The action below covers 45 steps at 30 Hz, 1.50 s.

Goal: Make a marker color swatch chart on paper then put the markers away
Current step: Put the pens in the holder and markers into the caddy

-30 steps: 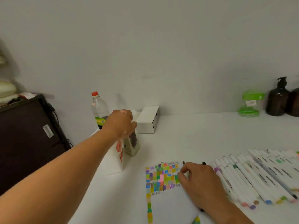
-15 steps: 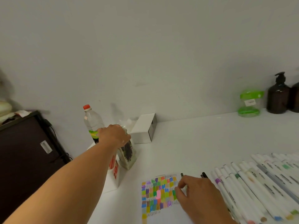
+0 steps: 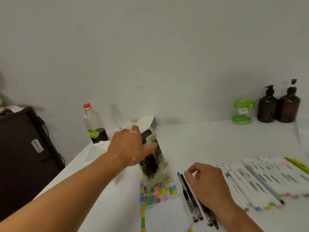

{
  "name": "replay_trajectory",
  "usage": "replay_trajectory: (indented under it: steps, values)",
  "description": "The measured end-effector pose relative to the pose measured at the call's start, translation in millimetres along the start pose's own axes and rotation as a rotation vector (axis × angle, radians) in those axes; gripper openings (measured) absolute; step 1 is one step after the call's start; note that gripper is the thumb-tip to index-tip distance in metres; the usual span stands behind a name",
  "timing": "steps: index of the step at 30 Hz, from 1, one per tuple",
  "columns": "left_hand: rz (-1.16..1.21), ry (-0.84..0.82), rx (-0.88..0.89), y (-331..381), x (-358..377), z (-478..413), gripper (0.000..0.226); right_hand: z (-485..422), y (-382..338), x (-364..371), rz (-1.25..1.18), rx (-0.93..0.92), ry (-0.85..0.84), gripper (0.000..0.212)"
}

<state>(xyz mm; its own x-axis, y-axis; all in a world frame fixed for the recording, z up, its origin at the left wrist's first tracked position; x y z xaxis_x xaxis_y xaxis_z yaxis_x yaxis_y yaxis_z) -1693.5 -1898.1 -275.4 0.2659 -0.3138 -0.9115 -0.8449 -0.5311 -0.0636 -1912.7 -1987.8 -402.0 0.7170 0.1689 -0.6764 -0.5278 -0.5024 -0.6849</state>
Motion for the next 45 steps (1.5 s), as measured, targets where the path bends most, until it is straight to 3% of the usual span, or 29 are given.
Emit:
replay_trajectory:
  steps: [6,14,16,19,21,25,32,36,45]
  values:
    - [0.014,-0.02,0.116,37.2,-1.0,80.0,0.068,-2.4,6.8,-30.1,-0.155,-0.025,0.124,0.02]
    - [-0.004,0.066,0.038,37.7,1.2,102.7,0.076,25.1,4.1,-43.0,-0.033,-0.057,0.112,0.018]
    - [0.155,0.047,-0.007,29.1,9.0,109.0,0.078,29.8,7.8,-56.5,0.019,-0.042,0.112,0.014]
    - [0.626,-0.009,-0.121,8.2,32.5,124.6,0.086,33.2,15.5,-79.9,0.117,-0.018,0.091,0.012]
    - [0.876,-0.035,-0.157,5.0,50.0,136.7,0.079,33.7,19.9,-85.3,0.145,-0.001,0.025,0.013]
    - [1.069,-0.03,-0.156,12.3,72.0,147.4,0.065,34.5,15.1,-56.3,0.193,-0.017,-0.138,0.012]
    - [1.116,-0.111,-0.105,-9.1,84.8,135.5,0.054,19.6,-3.6,5.4,0.555,-0.047,-0.294,0.035]
    - [1.152,-0.107,-0.118,-19.3,90.5,140.3,0.052,8.2,-8.1,19.7,0.694,-0.035,-0.293,0.047]
    - [1.218,-0.051,-0.119,-16.7,96.1,146.0,0.054,-5.6,-8.7,37.6,0.692,-0.014,-0.38,0.041]
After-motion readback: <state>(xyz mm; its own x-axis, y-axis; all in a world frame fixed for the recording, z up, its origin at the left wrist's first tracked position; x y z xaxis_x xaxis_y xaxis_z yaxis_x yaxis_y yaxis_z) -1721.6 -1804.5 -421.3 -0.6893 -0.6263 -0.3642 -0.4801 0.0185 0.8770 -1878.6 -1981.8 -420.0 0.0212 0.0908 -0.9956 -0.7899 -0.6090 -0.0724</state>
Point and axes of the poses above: each hand's wrist, its own z-axis away from the middle knuckle, its own x-axis out of the palm, y = z × x, the point moved 7 cm from there along -z, towards the middle knuckle, and after that the axes turned 2 degrees about -x, right-handed, at the moved point
